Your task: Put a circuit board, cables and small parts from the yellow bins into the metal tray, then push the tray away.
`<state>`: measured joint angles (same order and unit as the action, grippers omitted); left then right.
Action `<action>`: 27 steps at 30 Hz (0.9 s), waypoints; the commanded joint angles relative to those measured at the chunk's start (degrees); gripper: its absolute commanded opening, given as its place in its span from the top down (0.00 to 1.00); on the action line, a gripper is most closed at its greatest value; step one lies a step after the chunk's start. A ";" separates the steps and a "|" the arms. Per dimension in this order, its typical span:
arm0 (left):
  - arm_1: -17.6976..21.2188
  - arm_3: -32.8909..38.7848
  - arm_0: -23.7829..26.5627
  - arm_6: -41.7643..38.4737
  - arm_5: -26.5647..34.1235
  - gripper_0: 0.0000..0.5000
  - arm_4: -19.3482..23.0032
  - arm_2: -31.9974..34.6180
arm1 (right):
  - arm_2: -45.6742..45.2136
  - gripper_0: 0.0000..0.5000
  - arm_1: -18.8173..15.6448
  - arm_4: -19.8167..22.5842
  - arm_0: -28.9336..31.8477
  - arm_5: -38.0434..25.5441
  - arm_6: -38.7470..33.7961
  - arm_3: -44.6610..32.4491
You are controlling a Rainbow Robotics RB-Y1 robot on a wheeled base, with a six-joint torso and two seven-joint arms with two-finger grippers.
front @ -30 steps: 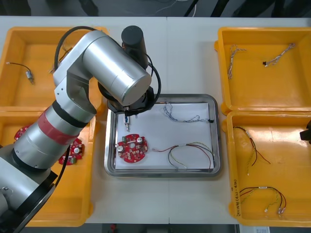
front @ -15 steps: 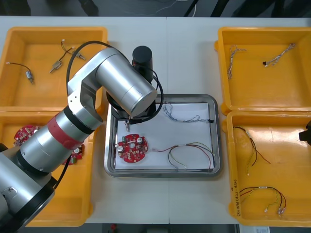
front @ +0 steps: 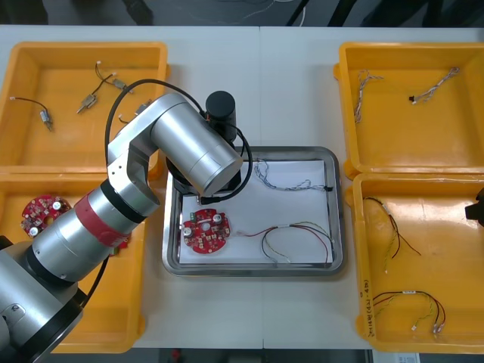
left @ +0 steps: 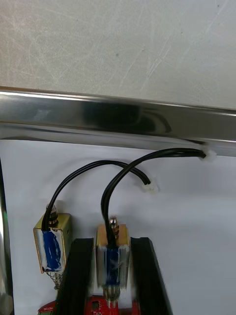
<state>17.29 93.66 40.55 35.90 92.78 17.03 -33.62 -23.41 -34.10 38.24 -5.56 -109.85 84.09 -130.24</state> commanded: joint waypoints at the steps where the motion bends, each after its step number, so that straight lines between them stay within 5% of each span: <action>1: -1.47 1.71 -0.21 -5.93 -0.67 0.00 -0.68 -1.01 | -0.68 0.00 0.44 0.17 0.82 -0.15 -2.26 -1.60; 27: 0.99 8.03 1.46 -7.87 5.22 0.00 1.07 0.83 | -0.68 0.00 -0.70 0.17 0.82 -0.15 -3.05 -1.68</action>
<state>17.36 99.28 40.55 31.31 96.92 17.10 -33.60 -23.41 -34.10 38.25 -5.56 -109.85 83.46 -130.24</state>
